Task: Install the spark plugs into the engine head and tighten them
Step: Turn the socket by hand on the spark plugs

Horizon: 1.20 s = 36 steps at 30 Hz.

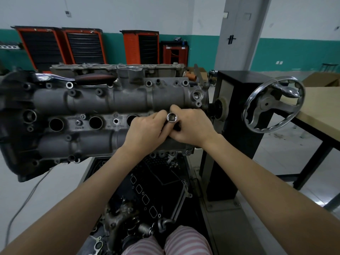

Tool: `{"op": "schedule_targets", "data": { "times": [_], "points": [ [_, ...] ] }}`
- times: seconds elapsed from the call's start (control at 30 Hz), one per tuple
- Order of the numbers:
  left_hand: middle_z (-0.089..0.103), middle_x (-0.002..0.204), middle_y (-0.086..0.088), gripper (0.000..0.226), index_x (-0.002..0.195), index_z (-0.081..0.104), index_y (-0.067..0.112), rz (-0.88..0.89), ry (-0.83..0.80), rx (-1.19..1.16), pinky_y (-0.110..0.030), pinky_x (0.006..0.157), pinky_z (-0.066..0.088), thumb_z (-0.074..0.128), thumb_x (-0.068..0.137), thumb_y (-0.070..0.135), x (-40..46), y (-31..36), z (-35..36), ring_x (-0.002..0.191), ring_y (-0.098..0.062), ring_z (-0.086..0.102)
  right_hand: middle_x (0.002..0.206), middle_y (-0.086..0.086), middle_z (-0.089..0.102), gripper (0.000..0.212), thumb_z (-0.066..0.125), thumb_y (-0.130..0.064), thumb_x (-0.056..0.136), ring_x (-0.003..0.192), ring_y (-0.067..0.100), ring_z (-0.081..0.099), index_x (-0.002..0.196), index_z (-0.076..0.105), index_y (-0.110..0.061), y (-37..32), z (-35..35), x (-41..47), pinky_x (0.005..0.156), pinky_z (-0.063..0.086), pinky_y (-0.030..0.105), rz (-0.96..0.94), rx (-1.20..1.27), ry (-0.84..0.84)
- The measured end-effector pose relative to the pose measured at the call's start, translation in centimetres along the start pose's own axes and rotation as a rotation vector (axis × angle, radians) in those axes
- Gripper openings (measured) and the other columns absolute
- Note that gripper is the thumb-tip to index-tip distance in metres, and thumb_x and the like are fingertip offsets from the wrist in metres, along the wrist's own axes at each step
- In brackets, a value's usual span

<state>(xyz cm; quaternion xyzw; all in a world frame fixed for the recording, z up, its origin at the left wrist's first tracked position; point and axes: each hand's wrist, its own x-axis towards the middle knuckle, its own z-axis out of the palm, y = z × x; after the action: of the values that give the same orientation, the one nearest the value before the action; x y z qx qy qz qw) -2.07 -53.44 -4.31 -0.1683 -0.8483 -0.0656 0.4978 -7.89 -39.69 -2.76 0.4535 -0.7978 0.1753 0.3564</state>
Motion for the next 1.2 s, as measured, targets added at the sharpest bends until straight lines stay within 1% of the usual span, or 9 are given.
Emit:
{"op": "schedule_targets", "data": {
  "times": [0.1, 0.23, 0.37, 0.47, 0.53, 0.6, 0.87, 1.07, 1.2],
  "points": [
    [0.056, 0.058, -0.009, 0.032, 0.068, 0.053, 0.002, 0.007, -0.013, -0.014, -0.026, 0.038, 0.029, 0.046, 0.088, 0.027, -0.02, 0.17, -0.10, 0.042, -0.032, 0.053, 0.055, 0.008, 0.058, 0.020, 0.063, -0.018, 0.071, 0.047, 0.034, 0.055, 0.077, 0.050, -0.003, 0.09, 0.05, 0.01, 0.045, 0.026, 0.025, -0.031, -0.012, -0.005],
    [0.055, 0.062, -0.008, 0.033, 0.072, 0.053, 0.002, 0.012, -0.032, -0.014, -0.023, 0.041, 0.023, 0.042, 0.090, 0.028, 0.03, 0.30, -0.29, 0.041, -0.029, 0.050, 0.050, 0.010, 0.058, 0.010, 0.061, -0.013, 0.067, 0.042, 0.032, 0.054, 0.064, 0.056, -0.004, 0.02, -0.11, -0.18, 0.043, 0.028, 0.025, -0.042, -0.012, 0.037],
    [0.054, 0.060, -0.006, 0.032, 0.071, 0.051, 0.005, -0.010, -0.023, -0.027, -0.022, 0.042, 0.023, 0.043, 0.089, 0.030, 0.10, 0.37, -0.35, 0.041, -0.028, 0.050, 0.047, 0.008, 0.057, 0.017, 0.056, -0.015, 0.068, 0.039, 0.029, 0.052, 0.054, 0.054, -0.005, 0.04, -0.21, -0.21, 0.043, 0.027, 0.023, -0.057, 0.000, 0.069],
    [0.053, 0.055, -0.003, 0.034, 0.065, 0.050, 0.006, -0.035, -0.002, -0.008, -0.021, 0.043, 0.023, 0.048, 0.086, 0.033, 0.17, 0.33, -0.25, 0.040, -0.025, 0.050, 0.051, 0.010, 0.059, 0.015, 0.062, -0.013, 0.067, 0.043, 0.031, 0.055, 0.057, 0.057, -0.004, -0.03, -0.13, -0.28, 0.044, 0.030, 0.025, -0.043, -0.003, 0.038],
    [0.054, 0.053, -0.005, 0.035, 0.064, 0.051, 0.006, -0.029, 0.007, 0.008, -0.022, 0.041, 0.025, 0.050, 0.086, 0.033, 0.15, 0.18, -0.14, 0.040, -0.027, 0.051, 0.055, 0.011, 0.062, 0.013, 0.068, -0.011, 0.067, 0.048, 0.032, 0.057, 0.060, 0.059, -0.004, 0.03, -0.04, -0.28, 0.045, 0.033, 0.028, -0.019, -0.012, 0.010],
    [0.055, 0.053, -0.007, 0.034, 0.065, 0.052, 0.005, -0.009, 0.001, 0.031, -0.022, 0.041, 0.025, 0.049, 0.087, 0.031, 0.09, 0.09, -0.04, 0.039, -0.030, 0.052, 0.057, 0.011, 0.063, 0.012, 0.068, -0.011, 0.068, 0.049, 0.033, 0.058, 0.063, 0.061, -0.004, 0.05, -0.07, -0.24, 0.046, 0.033, 0.029, -0.013, -0.014, 0.004],
    [0.054, 0.058, -0.011, 0.031, 0.069, 0.052, 0.002, -0.003, -0.040, -0.003, -0.024, 0.039, 0.027, 0.046, 0.088, 0.026, 0.13, 0.31, -0.16, 0.039, -0.032, 0.051, 0.055, 0.005, 0.057, 0.024, 0.066, -0.019, 0.072, 0.047, 0.031, 0.054, 0.081, 0.050, -0.003, -0.08, -0.15, -0.04, 0.044, 0.025, 0.025, -0.006, 0.005, -0.008],
    [0.056, 0.062, -0.013, 0.035, 0.073, 0.055, 0.000, -0.011, -0.072, 0.008, -0.029, 0.036, 0.032, 0.041, 0.090, 0.028, 0.12, 0.37, -0.08, 0.041, -0.033, 0.052, 0.053, 0.010, 0.059, 0.014, 0.068, -0.007, 0.066, 0.044, 0.034, 0.054, 0.074, 0.057, -0.004, 0.06, -0.09, -0.11, 0.043, 0.030, 0.026, -0.043, -0.018, 0.011],
    [0.055, 0.064, -0.011, 0.035, 0.074, 0.053, 0.001, -0.015, -0.080, 0.006, -0.025, 0.039, 0.025, 0.040, 0.090, 0.028, 0.10, 0.33, -0.08, 0.040, -0.032, 0.050, 0.052, 0.011, 0.060, 0.009, 0.063, -0.010, 0.065, 0.043, 0.033, 0.055, 0.068, 0.059, -0.004, 0.06, -0.05, -0.14, 0.041, 0.035, 0.028, -0.049, -0.001, 0.040]
  ]
}}
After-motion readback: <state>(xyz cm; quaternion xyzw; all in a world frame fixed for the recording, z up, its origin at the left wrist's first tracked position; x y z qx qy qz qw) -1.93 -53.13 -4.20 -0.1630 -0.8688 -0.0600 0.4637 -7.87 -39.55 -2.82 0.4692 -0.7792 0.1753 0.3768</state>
